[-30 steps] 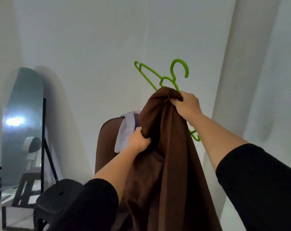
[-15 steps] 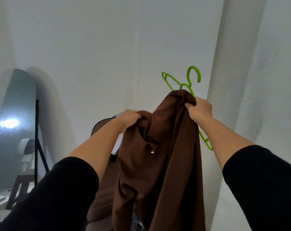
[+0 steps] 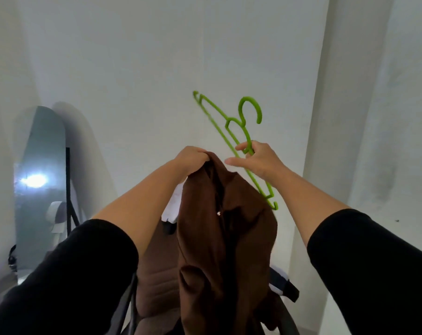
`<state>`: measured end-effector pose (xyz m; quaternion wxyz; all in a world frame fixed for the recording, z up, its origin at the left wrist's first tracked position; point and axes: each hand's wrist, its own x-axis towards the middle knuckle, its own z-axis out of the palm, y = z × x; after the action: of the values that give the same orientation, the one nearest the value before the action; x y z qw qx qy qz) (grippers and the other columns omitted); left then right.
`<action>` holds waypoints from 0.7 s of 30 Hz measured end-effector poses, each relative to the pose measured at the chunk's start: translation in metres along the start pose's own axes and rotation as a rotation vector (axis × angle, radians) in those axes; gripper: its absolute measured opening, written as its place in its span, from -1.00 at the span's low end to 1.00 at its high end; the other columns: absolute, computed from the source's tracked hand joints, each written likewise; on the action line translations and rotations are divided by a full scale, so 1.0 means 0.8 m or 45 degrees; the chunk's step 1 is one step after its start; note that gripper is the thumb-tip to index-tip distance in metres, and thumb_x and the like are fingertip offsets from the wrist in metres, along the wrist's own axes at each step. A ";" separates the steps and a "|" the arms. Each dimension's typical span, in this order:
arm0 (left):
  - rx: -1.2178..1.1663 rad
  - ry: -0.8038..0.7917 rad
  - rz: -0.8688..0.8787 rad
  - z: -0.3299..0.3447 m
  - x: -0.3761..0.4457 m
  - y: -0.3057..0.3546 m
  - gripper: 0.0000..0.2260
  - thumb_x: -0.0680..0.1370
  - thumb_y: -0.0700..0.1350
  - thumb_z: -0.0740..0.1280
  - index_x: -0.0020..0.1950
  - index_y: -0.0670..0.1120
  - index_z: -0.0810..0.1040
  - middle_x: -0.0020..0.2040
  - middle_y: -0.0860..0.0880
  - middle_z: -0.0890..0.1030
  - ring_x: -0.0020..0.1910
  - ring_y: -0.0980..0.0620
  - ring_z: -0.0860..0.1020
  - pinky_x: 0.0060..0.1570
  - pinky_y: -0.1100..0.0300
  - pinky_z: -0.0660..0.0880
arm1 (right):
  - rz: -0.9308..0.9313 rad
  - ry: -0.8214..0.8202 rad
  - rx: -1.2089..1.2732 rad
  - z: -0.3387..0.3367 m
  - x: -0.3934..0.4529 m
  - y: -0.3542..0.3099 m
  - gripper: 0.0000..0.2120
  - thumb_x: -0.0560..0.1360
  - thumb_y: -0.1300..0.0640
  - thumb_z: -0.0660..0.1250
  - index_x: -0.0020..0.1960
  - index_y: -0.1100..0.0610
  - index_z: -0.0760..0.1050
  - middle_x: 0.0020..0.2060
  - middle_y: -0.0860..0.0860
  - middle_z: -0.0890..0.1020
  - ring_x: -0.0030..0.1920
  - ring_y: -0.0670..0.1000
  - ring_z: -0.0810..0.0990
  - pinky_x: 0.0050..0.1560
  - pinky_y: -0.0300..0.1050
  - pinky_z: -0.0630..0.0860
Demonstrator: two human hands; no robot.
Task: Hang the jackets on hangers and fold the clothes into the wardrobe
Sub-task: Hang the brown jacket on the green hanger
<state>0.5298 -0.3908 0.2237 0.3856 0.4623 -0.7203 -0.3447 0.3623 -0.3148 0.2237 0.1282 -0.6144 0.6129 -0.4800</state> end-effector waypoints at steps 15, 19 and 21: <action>-0.019 -0.073 0.143 -0.012 -0.010 0.017 -0.83 0.52 -0.21 0.29 0.06 -0.10 0.61 -0.08 -0.11 0.63 -0.12 -0.03 0.59 -0.03 0.07 0.58 | -0.040 -0.031 0.184 0.042 -0.010 0.001 -0.92 0.44 0.08 0.43 -0.10 0.05 0.58 -0.19 -0.01 0.63 -0.15 -0.04 0.59 -0.19 -0.27 0.50; -0.030 -0.208 0.219 -0.027 -0.019 -0.002 -0.88 0.48 -0.15 0.42 0.00 -0.09 0.63 -0.17 0.01 0.65 -0.17 0.12 0.59 -0.13 0.36 0.56 | -0.066 0.045 0.118 0.034 -0.007 0.000 -0.94 0.45 0.11 0.41 -0.11 0.10 0.60 -0.22 0.01 0.61 -0.17 -0.03 0.55 -0.13 -0.20 0.48; 0.102 -0.235 0.227 -0.030 -0.024 -0.014 -0.89 0.47 -0.09 0.42 -0.03 -0.06 0.64 -0.16 0.03 0.64 -0.15 0.14 0.57 -0.06 0.29 0.53 | -0.080 0.060 0.121 0.031 -0.005 -0.003 -0.94 0.46 0.13 0.39 -0.13 0.12 0.60 -0.24 0.01 0.60 -0.17 -0.02 0.54 -0.15 -0.22 0.46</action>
<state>0.5607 -0.3803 0.2209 0.3282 0.3778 -0.8041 -0.3211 0.3827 -0.3211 0.2109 0.1277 -0.6151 0.5728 -0.5265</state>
